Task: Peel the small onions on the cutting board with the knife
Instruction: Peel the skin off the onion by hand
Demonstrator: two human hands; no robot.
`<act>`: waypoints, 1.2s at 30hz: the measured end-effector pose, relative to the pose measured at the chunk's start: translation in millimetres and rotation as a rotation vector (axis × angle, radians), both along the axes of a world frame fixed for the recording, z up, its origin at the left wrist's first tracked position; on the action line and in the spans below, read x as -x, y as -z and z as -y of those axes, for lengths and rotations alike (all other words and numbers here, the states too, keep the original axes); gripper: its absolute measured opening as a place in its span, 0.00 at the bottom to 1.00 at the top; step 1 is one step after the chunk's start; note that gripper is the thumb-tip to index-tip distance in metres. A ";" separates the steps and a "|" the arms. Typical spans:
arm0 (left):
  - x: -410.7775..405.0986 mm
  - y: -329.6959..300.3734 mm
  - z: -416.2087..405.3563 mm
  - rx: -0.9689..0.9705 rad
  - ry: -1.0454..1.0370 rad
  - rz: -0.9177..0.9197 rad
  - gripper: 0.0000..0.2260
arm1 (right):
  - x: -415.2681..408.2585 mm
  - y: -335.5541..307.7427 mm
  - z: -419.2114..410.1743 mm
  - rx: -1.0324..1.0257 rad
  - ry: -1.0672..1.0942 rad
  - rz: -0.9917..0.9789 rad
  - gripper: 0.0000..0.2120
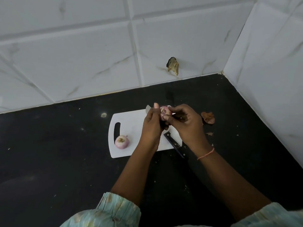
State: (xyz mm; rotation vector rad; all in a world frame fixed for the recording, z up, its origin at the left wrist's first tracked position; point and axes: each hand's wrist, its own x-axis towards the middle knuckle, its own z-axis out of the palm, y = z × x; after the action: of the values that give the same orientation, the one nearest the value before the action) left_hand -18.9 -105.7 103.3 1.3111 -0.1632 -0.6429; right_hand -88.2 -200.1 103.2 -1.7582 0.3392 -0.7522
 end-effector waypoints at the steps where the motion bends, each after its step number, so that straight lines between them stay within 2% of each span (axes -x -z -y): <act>1: 1.5 -0.5 -1.4 0.032 0.011 0.031 0.21 | 0.0 -1.0 -0.5 -0.027 0.007 0.021 0.10; 4: 4.8 -1.3 -6.1 0.112 0.052 0.111 0.15 | -0.7 -4.1 1.6 -0.131 0.005 0.073 0.09; 7: 7.1 -1.7 -8.6 0.146 0.070 0.154 0.17 | -1.8 -7.9 2.2 -0.236 -0.035 0.109 0.12; 10: 9.9 -2.6 -8.3 0.151 0.052 0.194 0.18 | -0.2 -11.1 1.9 -0.297 -0.118 0.047 0.16; 14: 16.3 -4.0 -6.0 0.098 0.005 0.229 0.21 | 2.7 -14.0 -7.1 -0.053 -0.174 -0.059 0.14; 18: 26.1 -10.5 3.8 0.027 -0.076 0.286 0.17 | 3.5 -13.1 -23.8 -0.061 -0.100 -0.017 0.11; 21: 33.2 -11.0 11.0 0.023 -0.166 0.221 0.16 | -1.2 -19.4 -27.5 -0.303 0.011 0.031 0.05; 27: 27.6 -7.9 17.7 0.008 -0.217 0.198 0.15 | -8.4 -17.8 -22.3 -0.662 0.090 0.011 0.09; 29: 29.3 -10.4 18.5 0.028 -0.211 0.155 0.16 | -9.3 -15.7 -21.6 -0.669 0.131 -0.017 0.11; 36: 34.3 -4.2 6.2 0.074 0.014 0.266 0.22 | -6.1 -16.8 -6.8 -0.488 0.152 -0.117 0.11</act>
State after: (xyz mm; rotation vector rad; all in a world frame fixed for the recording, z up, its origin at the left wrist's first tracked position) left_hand -53.3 -112.0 107.5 1.3209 -0.4100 -0.4679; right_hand -82.1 -193.4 120.1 -1.3249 0.6811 -0.6101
